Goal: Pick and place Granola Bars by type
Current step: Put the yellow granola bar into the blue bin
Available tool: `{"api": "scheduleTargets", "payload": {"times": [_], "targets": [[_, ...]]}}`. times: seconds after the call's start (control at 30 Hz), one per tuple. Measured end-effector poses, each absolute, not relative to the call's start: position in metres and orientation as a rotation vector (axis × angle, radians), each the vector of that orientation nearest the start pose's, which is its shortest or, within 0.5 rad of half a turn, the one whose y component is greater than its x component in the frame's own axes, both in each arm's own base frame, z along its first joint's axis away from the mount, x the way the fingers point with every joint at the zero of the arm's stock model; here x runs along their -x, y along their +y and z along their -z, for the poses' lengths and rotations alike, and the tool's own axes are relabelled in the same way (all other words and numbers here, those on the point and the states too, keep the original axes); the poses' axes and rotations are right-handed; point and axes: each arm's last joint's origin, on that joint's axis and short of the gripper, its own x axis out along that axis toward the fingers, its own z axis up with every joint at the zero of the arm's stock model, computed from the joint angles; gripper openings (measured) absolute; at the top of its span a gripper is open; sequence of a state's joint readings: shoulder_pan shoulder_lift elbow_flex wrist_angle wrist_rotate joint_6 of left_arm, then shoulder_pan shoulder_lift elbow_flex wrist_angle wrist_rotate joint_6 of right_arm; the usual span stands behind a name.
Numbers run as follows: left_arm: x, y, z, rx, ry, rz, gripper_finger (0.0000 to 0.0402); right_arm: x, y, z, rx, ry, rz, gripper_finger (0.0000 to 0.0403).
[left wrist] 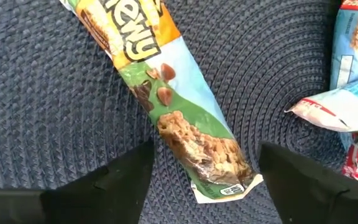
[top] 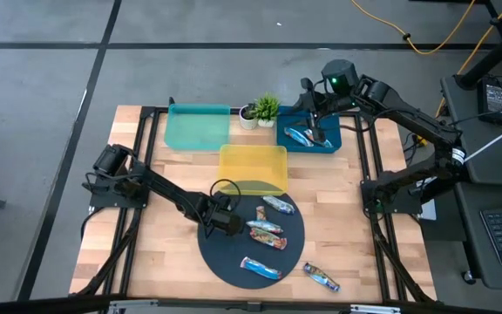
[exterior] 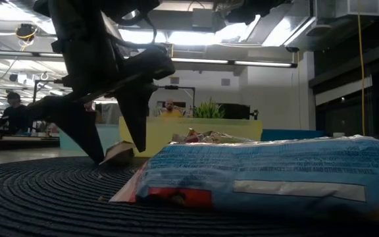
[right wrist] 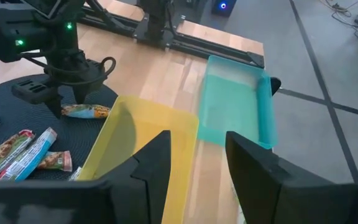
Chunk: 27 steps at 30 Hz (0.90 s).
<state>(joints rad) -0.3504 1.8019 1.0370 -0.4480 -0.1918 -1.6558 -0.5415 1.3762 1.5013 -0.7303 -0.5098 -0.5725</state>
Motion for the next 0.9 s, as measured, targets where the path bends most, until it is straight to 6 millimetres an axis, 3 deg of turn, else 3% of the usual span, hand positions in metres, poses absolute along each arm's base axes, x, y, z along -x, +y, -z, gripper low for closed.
{"api": "scheduleTargets", "payload": {"times": [0.63,0.9], "targets": [[-0.314,-0.110,-0.145,1.138,0.954,-0.812,0.0074,-0.246,-0.132,-0.396,0.215,0.546,-0.123,0.0156],[-0.319,-0.137,-0.183,1.136,0.959,-0.688,0.0042,-0.245,-0.131,-0.395,0.203,0.562,-0.126,0.0156]]}}
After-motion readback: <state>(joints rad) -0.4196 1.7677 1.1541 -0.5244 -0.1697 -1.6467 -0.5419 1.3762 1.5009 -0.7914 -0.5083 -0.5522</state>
